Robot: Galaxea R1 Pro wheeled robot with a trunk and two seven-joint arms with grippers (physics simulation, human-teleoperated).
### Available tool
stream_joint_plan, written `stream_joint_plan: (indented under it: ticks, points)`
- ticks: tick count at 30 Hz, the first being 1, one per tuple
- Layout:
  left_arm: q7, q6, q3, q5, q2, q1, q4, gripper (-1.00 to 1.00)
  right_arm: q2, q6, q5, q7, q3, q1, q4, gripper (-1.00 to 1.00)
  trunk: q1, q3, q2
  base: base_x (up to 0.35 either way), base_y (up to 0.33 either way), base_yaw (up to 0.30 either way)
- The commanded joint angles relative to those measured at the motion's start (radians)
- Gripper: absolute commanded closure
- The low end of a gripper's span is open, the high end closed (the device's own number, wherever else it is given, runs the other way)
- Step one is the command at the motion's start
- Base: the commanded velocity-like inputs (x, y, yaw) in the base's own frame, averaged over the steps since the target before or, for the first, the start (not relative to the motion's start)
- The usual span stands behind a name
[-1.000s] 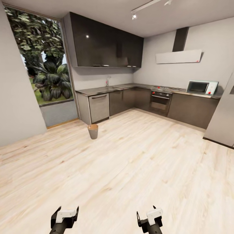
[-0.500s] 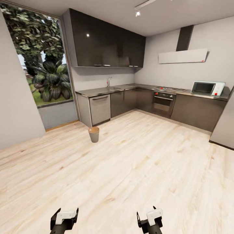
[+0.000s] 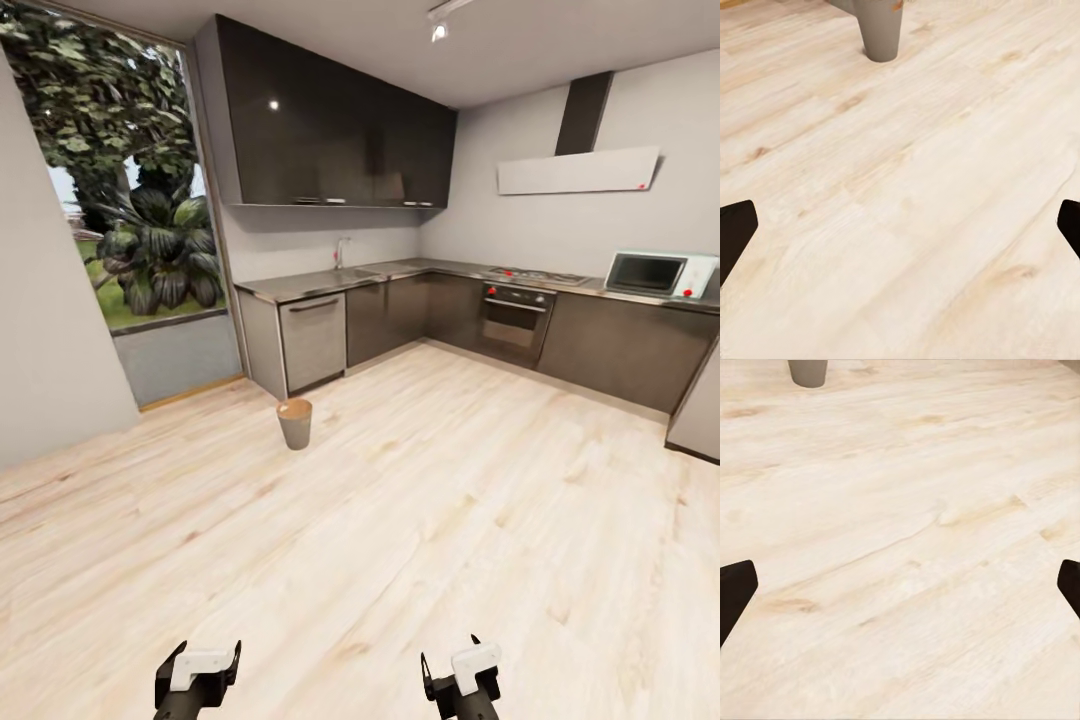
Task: Put the three can of soda from the living room inside the tash can in the kitchen.
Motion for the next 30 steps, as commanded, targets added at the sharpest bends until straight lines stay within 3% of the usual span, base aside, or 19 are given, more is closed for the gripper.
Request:
stream_joint_plan:
  ticks: [1, 30]
  points:
    - [0.000, 0.000, 0.000, 0.000, 0.000, 0.000, 0.000, -1.00, 0.000, 0.000, 0.000, 0.000, 0.000, 0.000, 0.000, -1.00, 0.000, 0.000, 0.000, 0.283, 0.166, 0.000]
    - [0.000, 0.001, 0.001, 0.001, 0.000, 0.000, 0.001, -1.00, 0.001, 0.000, 0.002, 0.000, 0.002, 0.000, 0.009, -1.00, 0.000, 0.000, 0.000, 0.268, 0.186, 0.000]
